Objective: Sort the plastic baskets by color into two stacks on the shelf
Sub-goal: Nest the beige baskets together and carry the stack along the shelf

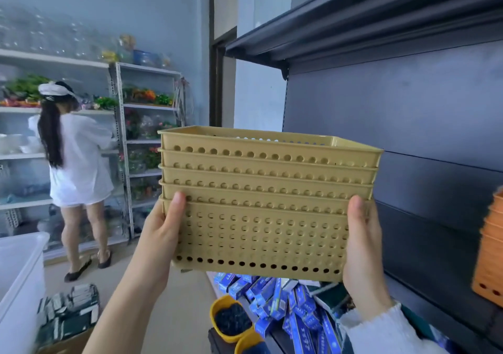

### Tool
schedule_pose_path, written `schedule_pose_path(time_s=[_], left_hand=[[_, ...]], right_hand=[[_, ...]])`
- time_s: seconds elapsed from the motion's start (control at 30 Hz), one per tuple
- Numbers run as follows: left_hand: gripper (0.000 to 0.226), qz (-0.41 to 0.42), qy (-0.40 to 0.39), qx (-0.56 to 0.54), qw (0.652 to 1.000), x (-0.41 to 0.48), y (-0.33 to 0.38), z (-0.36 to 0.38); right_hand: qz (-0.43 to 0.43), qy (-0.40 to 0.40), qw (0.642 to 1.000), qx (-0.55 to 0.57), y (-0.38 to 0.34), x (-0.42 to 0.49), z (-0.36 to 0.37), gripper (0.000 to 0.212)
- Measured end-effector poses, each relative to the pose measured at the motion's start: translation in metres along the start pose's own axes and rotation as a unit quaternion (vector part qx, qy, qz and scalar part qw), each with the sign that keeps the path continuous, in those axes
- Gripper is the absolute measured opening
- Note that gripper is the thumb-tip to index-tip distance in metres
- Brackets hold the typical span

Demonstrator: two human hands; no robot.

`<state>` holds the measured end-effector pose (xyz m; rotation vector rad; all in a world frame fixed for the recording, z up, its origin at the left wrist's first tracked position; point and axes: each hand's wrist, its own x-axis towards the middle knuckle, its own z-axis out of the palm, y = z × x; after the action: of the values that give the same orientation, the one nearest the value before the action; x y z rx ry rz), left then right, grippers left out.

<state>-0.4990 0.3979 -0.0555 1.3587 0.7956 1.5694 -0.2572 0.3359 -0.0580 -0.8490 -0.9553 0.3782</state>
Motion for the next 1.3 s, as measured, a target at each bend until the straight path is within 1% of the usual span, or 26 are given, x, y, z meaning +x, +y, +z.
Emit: schedule_pose_path(time_s=[0.07, 0.13, 0.33, 0.4, 0.47, 0.5, 0.53, 0.6, 0.7, 0.73, 0.8, 0.87, 0.93, 1.03, 1.07, 1.13, 1.17, 1.3], left_hand=[[0.048, -0.004, -0.004, -0.009, 1.000, 0.029, -0.019, 0.001], [0.049, -0.016, -0.010, -0.014, 1.000, 0.059, -0.038, 0.002], [0.043, -0.054, -0.048, -0.048, 0.996, 0.159, -0.100, 0.002], [0.051, -0.053, -0.078, -0.053, 0.994, 0.198, -0.121, 0.002], [0.067, -0.044, -0.103, -0.050, 0.992, 0.238, -0.140, 0.002], [0.067, -0.047, -0.114, -0.057, 0.991, 0.260, -0.148, 0.002], [0.064, -0.050, -0.132, -0.066, 0.988, 0.283, -0.156, 0.003], [0.057, -0.057, -0.179, -0.072, 0.980, 0.327, -0.171, 0.010], [0.060, -0.066, -0.227, -0.066, 0.969, 0.385, -0.193, 0.026], [0.063, -0.069, -0.242, -0.068, 0.965, 0.403, -0.201, 0.032], [0.070, -0.081, -0.261, -0.061, 0.960, 0.432, -0.218, 0.045], [0.075, -0.092, -0.288, -0.069, 0.951, 0.457, -0.236, 0.058], [0.070, -0.097, -0.310, -0.080, 0.942, 0.477, -0.254, 0.074], [0.057, -0.096, -0.347, -0.092, 0.928, 0.501, -0.277, 0.096], [0.061, -0.091, -0.364, -0.100, 0.921, 0.510, -0.285, 0.103], [0.079, -0.080, -0.388, -0.106, 0.912, 0.528, -0.299, 0.117], [0.083, -0.078, -0.394, -0.111, 0.909, 0.537, -0.306, 0.124], [0.082, -0.071, -0.428, -0.128, 0.892, 0.573, -0.326, 0.150]], right_hand=[[0.005, 0.003, 1.000, 0.000, 0.018, 0.020, 0.008, 0.046], [0.005, 0.002, 1.000, -0.011, 0.036, 0.039, 0.018, 0.048], [0.010, 0.027, 0.999, -0.038, 0.106, 0.091, 0.055, 0.056], [0.005, 0.040, 0.998, -0.048, 0.128, 0.108, 0.070, 0.054], [-0.004, 0.060, 0.997, -0.053, 0.147, 0.127, 0.085, 0.061], [-0.010, 0.074, 0.996, -0.056, 0.155, 0.137, 0.094, 0.066], [-0.014, 0.087, 0.994, -0.062, 0.163, 0.148, 0.102, 0.067], [-0.023, 0.101, 0.992, -0.078, 0.178, 0.171, 0.117, 0.058], [-0.036, 0.123, 0.987, -0.096, 0.197, 0.198, 0.128, 0.048], [-0.044, 0.130, 0.985, -0.108, 0.202, 0.206, 0.130, 0.050], [-0.052, 0.136, 0.981, -0.132, 0.213, 0.222, 0.133, 0.062], [-0.053, 0.139, 0.978, -0.148, 0.223, 0.237, 0.130, 0.070], [-0.038, 0.130, 0.977, -0.166, 0.233, 0.254, 0.124, 0.072], [-0.007, 0.120, 0.976, -0.181, 0.250, 0.276, 0.109, 0.077], [0.001, 0.121, 0.975, -0.185, 0.255, 0.282, 0.105, 0.079], [0.011, 0.126, 0.973, -0.193, 0.265, 0.293, 0.099, 0.083], [0.017, 0.130, 0.972, -0.193, 0.269, 0.299, 0.097, 0.085], [0.036, 0.141, 0.968, -0.203, 0.281, 0.324, 0.094, 0.099]])
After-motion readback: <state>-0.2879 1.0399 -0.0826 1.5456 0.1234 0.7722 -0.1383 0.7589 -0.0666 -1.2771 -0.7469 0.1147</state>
